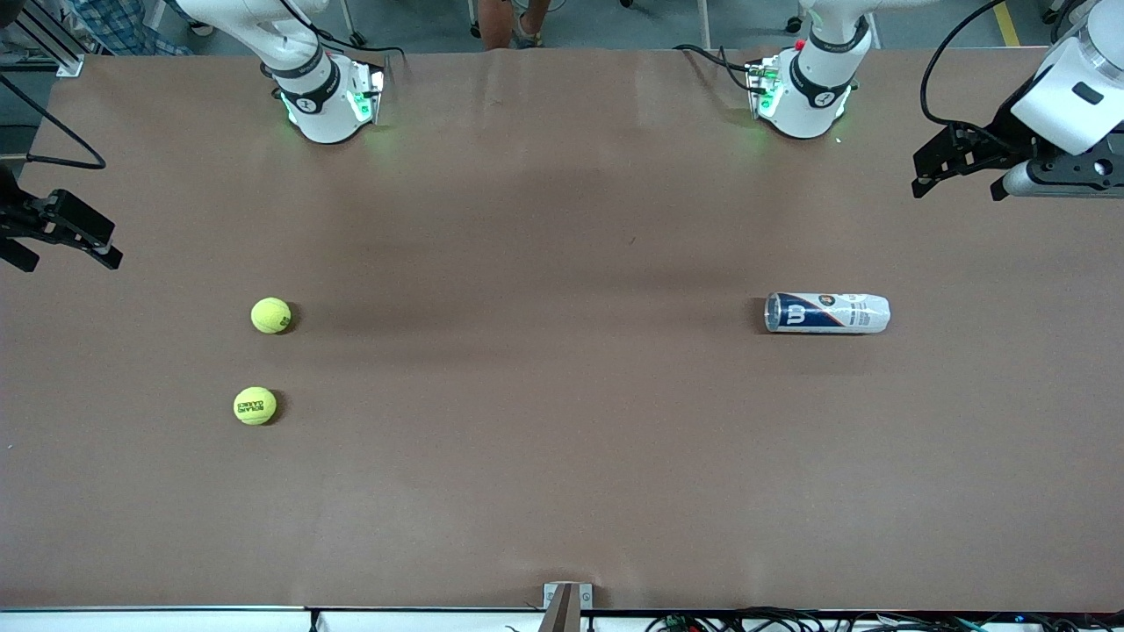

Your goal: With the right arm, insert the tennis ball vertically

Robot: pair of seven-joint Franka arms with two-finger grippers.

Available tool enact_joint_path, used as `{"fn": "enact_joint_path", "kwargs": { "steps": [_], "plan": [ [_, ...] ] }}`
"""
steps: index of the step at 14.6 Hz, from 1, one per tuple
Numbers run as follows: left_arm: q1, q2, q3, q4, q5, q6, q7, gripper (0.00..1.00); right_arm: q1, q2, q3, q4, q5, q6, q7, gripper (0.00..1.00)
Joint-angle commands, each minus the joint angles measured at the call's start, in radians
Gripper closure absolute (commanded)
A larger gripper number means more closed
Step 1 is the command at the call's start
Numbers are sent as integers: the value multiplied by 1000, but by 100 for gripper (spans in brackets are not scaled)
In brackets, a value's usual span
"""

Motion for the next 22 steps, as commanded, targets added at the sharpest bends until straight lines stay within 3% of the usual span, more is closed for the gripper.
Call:
{"fn": "enact_joint_path", "kwargs": {
  "steps": [1, 5, 9, 13, 19, 22],
  "plan": [
    [4, -19, -2, -9, 11, -10, 10, 0, -5, 10, 6, 23, -15, -14, 11, 0],
    [4, -10, -3, -18, 9, -8, -3, 0, -5, 10, 6, 21, -14, -16, 10, 0],
    [13, -22, 3, -151, 12, 42, -41, 0, -5, 11, 6, 21, -14, -16, 10, 0],
    [14, -59, 0, -338, 83, 248, -125, 0, -7, 22, 6, 15, -14, -28, 13, 0],
    [19, -29, -5, -481, 117, 421, -519, 0, -24, 63, 6, 18, -14, -28, 8, 0],
    [19, 60, -40, -492, 231, 472, -833, 0, -31, 79, 6, 20, -14, -28, 11, 0]
  ]
}}
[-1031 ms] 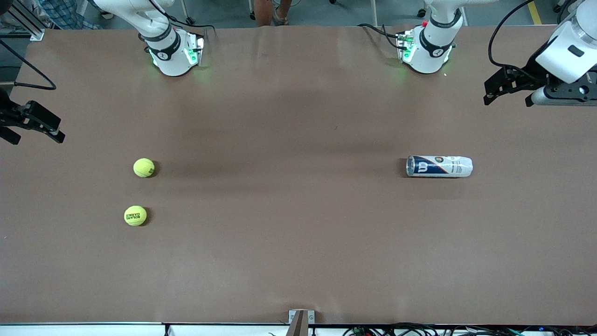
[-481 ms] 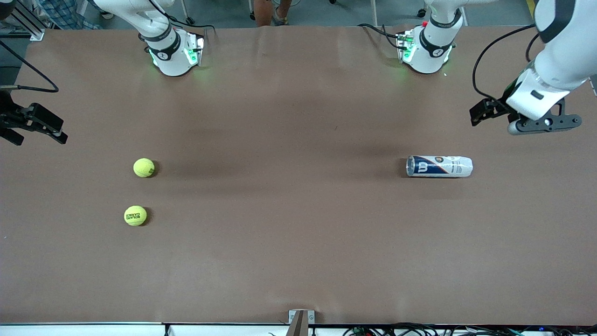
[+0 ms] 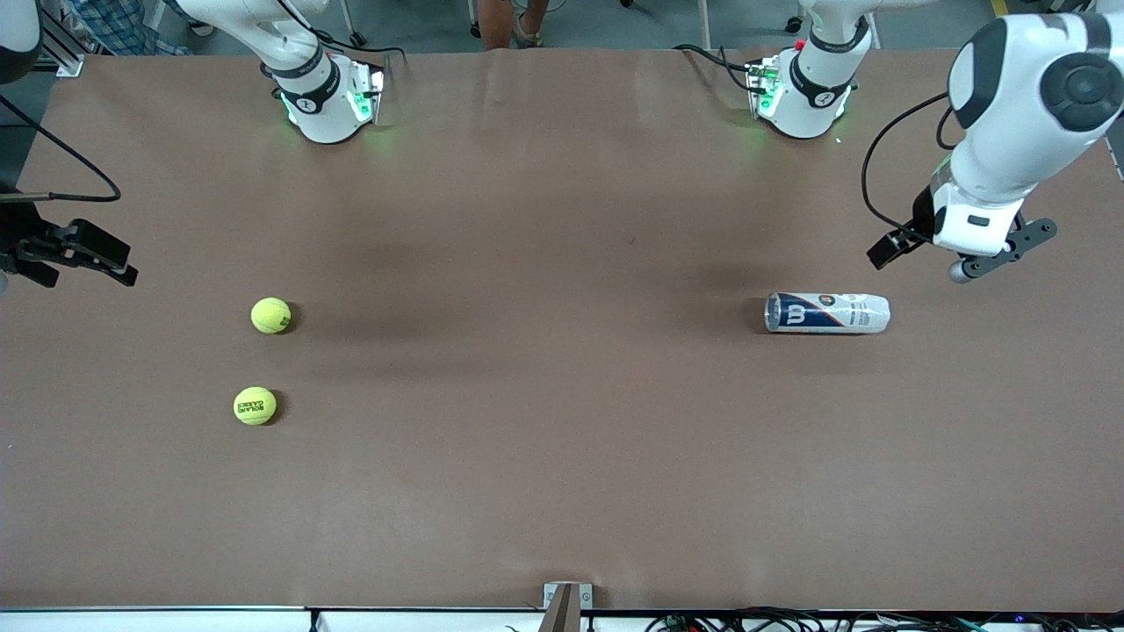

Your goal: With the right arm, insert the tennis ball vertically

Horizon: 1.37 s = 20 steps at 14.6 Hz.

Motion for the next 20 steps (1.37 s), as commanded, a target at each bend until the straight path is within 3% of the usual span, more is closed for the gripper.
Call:
{"fn": "enact_joint_path", "kwargs": {
  "steps": [1, 5, 10, 20],
  "plan": [
    [6, 101, -42, -5, 111, 69, -309, 0, -33, 21, 8, 16, -9, -10, 15, 0],
    [2, 268, -67, 1, 316, 160, -755, 0, -41, 72, 8, 16, -1, -11, 16, 0],
    [-2, 410, -81, 8, 539, 207, -1109, 0, -50, 141, 9, 19, 0, 4, 8, 0],
    [-6, 519, -134, 23, 653, 209, -1447, 0, -38, 271, 14, 21, -9, 132, 2, 0]
  ]
}}
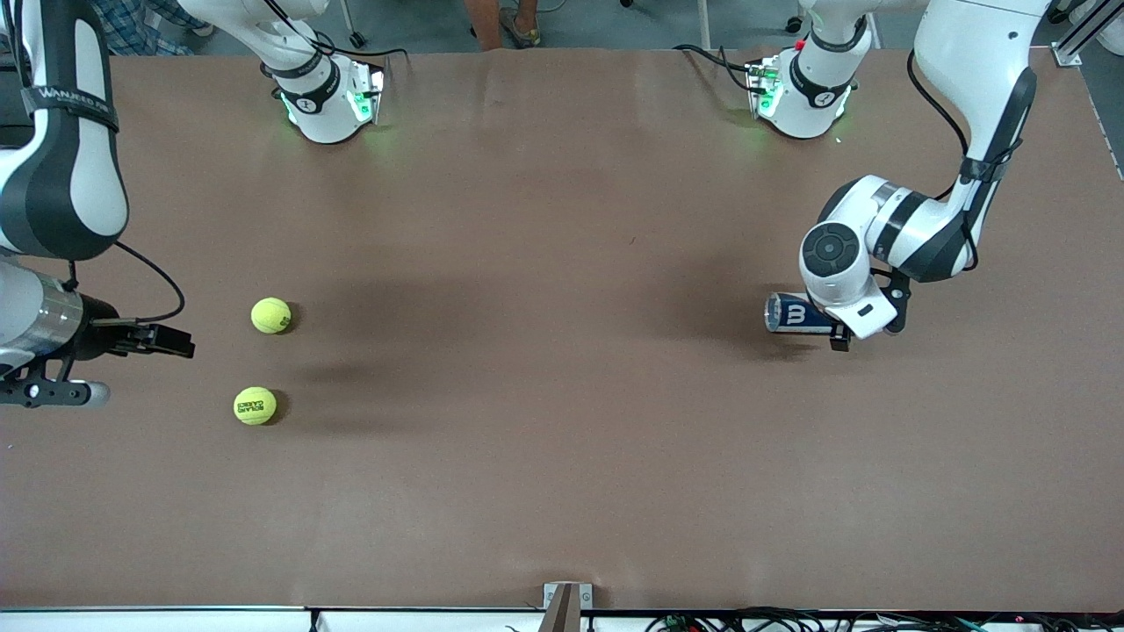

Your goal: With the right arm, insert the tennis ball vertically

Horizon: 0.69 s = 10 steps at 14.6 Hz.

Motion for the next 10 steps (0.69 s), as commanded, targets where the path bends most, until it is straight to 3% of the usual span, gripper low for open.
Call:
{"fn": "enact_joint_path", "kwargs": {
  "steps": [1, 8, 10],
  "plan": [
    [-1, 43, -19, 11, 58, -3, -88, 0, -2, 16, 6, 18, -6, -7, 0, 0],
    [-18, 109, -19, 7, 128, -14, -168, 0, 19, 106, 8, 2, -6, 32, -1, 0],
    [-18, 111, -19, 7, 128, -14, -168, 15, 18, 125, 8, -24, -6, 87, -3, 0]
  ]
}}
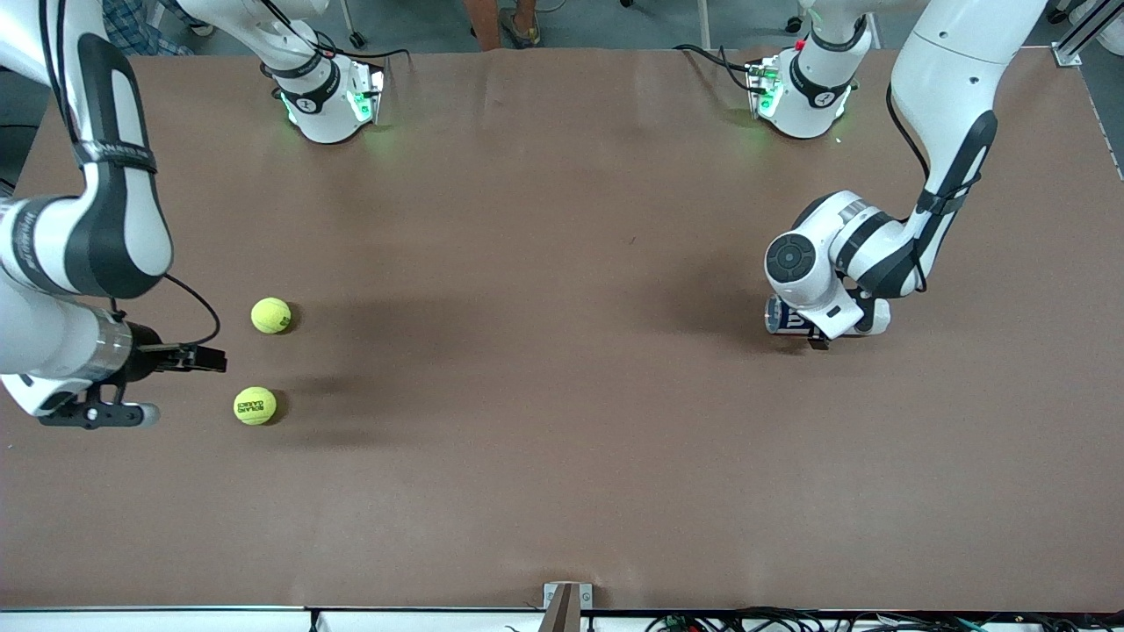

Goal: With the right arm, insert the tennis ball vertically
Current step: 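Grasp the ROLAND GARROS ball with the right gripper while the left gripper grasps the can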

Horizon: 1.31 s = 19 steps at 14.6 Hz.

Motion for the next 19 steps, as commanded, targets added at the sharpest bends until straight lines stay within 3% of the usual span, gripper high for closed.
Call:
{"fn": "enact_joint_path", "kwargs": {
  "steps": [1, 5, 11, 19],
  "plan": [
    [-3, 5, -5, 6, 20, -13, -20, 19, -4, 22, 0, -35, -6, 78, -1, 0],
    [-3, 20, -5, 7, 20, -13, -20, 30, -10, 84, -2, -43, -6, 152, -2, 0],
    [3, 10, -15, 59, 1, -25, 6, 31, -22, 182, 0, -41, -5, 235, -2, 0],
    [-11, 51, -129, 320, -328, -39, 177, 31, -40, 234, 0, -41, -5, 280, -8, 0]
  ]
}}
